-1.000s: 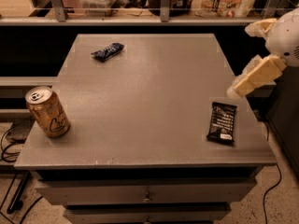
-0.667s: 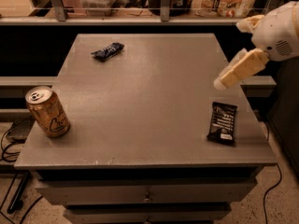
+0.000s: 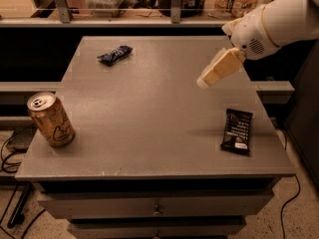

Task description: Pick rxbar blueberry

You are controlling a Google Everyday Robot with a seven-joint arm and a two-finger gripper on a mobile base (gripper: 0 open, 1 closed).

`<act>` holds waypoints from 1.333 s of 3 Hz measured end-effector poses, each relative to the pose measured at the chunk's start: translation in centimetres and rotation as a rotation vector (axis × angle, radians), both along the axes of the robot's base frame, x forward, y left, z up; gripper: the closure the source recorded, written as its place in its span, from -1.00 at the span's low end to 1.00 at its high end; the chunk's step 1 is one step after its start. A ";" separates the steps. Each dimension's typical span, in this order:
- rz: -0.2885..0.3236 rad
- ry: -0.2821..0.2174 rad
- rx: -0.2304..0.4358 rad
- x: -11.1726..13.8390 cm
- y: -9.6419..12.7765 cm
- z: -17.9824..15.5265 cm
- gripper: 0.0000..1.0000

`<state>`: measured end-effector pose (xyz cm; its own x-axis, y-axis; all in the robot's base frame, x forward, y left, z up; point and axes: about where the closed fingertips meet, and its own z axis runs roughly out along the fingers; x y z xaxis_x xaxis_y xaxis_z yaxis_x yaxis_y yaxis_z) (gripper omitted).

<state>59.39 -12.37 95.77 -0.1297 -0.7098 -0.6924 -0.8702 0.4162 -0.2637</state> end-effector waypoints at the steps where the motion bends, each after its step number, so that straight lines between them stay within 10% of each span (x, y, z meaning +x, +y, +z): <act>1: 0.003 0.018 0.051 2.0 2.7 -1.0 -1.00; 4: 0.040 0.081 0.255 8.0 12.9 -6.1 -1.00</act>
Offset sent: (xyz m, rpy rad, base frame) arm 0.0678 0.0927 -0.0412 0.1839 0.0751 0.0083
